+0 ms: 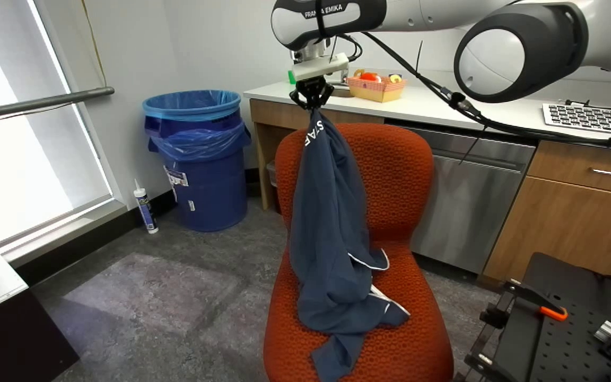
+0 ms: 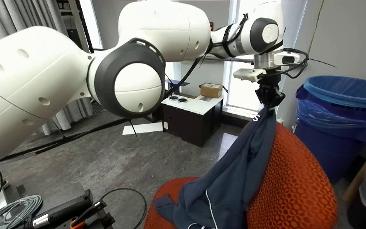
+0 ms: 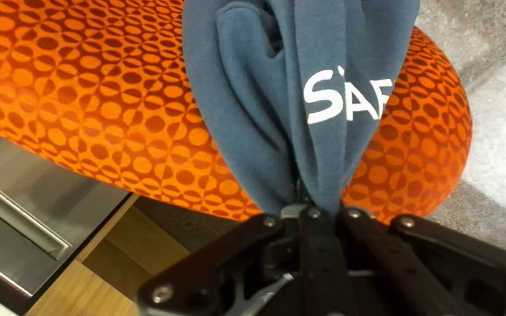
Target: Take the shirt from the seat and put it on the back of the chair
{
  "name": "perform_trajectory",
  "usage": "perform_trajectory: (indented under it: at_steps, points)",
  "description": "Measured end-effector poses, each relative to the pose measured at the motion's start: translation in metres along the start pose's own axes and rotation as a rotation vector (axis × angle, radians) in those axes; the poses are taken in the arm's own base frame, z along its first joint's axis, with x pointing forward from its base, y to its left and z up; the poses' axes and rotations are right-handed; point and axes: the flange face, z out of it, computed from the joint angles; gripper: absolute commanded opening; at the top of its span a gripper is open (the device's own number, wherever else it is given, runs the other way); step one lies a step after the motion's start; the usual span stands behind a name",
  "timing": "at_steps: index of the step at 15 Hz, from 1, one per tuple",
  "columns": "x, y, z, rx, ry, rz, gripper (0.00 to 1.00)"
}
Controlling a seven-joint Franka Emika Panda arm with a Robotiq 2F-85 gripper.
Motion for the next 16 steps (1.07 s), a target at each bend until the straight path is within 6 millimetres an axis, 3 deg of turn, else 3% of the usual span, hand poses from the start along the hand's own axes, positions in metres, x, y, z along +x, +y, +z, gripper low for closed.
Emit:
perform_trajectory:
  at_steps: [9,10,16]
  points:
    - [-0.001,0.0,0.005,-0.005,-0.01,-0.001,0.95]
    - [-0.001,0.001,0.005,-0.005,-0.01,0.0,1.0]
    - [0.01,0.027,-0.001,-0.009,0.002,0.035,1.0]
